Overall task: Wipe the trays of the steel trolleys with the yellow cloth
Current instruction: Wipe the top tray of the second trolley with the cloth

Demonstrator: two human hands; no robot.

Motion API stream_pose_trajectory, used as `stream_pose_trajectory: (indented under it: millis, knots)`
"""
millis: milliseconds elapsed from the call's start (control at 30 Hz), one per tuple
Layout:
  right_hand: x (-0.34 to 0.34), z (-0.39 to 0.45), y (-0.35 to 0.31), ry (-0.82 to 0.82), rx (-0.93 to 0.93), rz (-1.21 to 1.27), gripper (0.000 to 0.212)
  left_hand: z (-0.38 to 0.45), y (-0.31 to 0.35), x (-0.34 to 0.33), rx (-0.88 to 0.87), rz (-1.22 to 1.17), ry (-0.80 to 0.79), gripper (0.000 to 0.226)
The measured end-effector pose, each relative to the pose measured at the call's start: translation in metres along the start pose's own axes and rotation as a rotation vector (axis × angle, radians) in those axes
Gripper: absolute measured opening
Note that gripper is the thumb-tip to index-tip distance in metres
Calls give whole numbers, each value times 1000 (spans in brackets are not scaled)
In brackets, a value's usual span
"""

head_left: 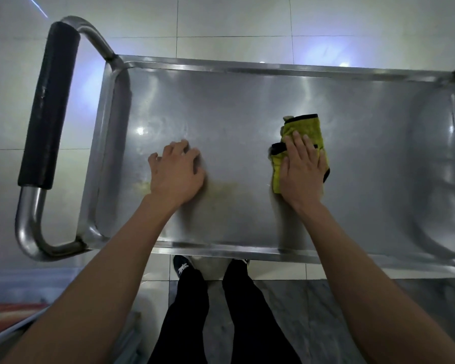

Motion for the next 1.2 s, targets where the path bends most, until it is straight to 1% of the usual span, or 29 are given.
stream_pose_trajectory:
  millis: [100, 233, 367, 433, 533, 667, 733, 800, 900, 1000, 1100, 1200]
  knots:
    - [-11, -25, -16, 24, 24, 10, 50, 0, -6, 1, -36, 4, 10, 40]
    - [-36, -75, -57, 30, 26, 7, 53, -3, -13, -1, -70, 19, 8, 41]
    - [-49, -83, -87, 16, -9, 15, 54, -6, -23, -4, -136, -22, -52, 46]
    - [-54, -83, -100, 18, -2, 3, 54, -21, -43, -3, -134, -107, -5, 45]
    - [-62, -83, -124, 23, 7, -16, 54, -54, -89, -7, -56, -174, 67, 42]
    - [-76, -85, -173, 10, 60, -20, 53, -92, -138, -14, 82, -172, 41, 36]
    - [-83, -87, -203, -14, 94, -19, 55, -99, -148, -18, 108, -164, -6, 38]
    - [-88, -88, -235, -32, 117, -19, 57, -103, -157, -20, 122, -220, -22, 43]
    - [-93, -89, -281, -70, 178, -10, 61, -107, -169, -23, 162, -349, 6, 49]
    - [-97, -87, -316, -109, 246, -15, 63, -109, -180, -23, 229, -456, 43, 51]
    - [-101, -81, -334, -109, 277, -36, 60, -110, -192, -20, 281, -354, 56, 50]
    - [-102, -77, -341, -100, 282, -24, 59, -107, -208, -16, 335, -310, 11, 48]
Point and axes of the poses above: each hand's wrist, its own z-axis towards the middle knuckle, its own x-axis out of the back of the hand, y = z × x, the point moved 3 cm from there along z, towards the middle knuckle, and after that the axes turned 11 degrees about -y, right-handed, at the moved point
